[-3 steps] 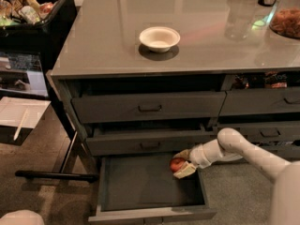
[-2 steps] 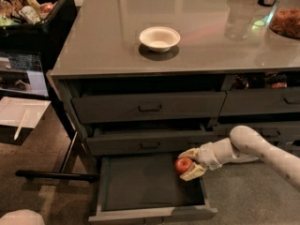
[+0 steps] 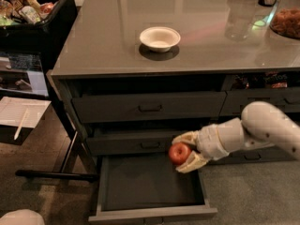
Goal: Pick apple from bottom drawer and place on counter
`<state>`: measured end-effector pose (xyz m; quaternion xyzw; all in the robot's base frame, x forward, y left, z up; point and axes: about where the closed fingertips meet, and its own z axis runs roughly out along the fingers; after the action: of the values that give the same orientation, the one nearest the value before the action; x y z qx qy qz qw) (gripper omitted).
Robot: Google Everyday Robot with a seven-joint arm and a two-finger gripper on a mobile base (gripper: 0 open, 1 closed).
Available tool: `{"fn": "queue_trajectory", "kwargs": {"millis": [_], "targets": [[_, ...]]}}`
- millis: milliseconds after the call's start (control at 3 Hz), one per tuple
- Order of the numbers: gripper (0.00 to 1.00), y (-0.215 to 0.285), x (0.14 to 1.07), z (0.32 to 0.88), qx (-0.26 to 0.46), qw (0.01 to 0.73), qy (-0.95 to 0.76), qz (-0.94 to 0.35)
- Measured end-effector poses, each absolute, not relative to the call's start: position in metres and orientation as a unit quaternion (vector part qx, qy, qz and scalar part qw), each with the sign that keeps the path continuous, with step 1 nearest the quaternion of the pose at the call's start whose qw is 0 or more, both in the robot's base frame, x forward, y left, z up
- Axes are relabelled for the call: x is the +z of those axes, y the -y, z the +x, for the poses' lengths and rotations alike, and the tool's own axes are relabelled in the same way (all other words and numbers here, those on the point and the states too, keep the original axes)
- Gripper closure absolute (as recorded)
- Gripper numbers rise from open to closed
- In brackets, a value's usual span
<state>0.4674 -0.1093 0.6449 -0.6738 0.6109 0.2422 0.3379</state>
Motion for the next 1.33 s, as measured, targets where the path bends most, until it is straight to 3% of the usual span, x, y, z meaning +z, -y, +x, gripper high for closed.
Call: {"fn": "queue_trajectory", "kwargs": {"millis": [667,1333], "targets": [[1.0,0.089,0.825,0.502,0.118,0.423,-0.611,-0.658],[1.0,0.087,0.865,0.511,0.088,0.445,-0.613,-0.647]]}}
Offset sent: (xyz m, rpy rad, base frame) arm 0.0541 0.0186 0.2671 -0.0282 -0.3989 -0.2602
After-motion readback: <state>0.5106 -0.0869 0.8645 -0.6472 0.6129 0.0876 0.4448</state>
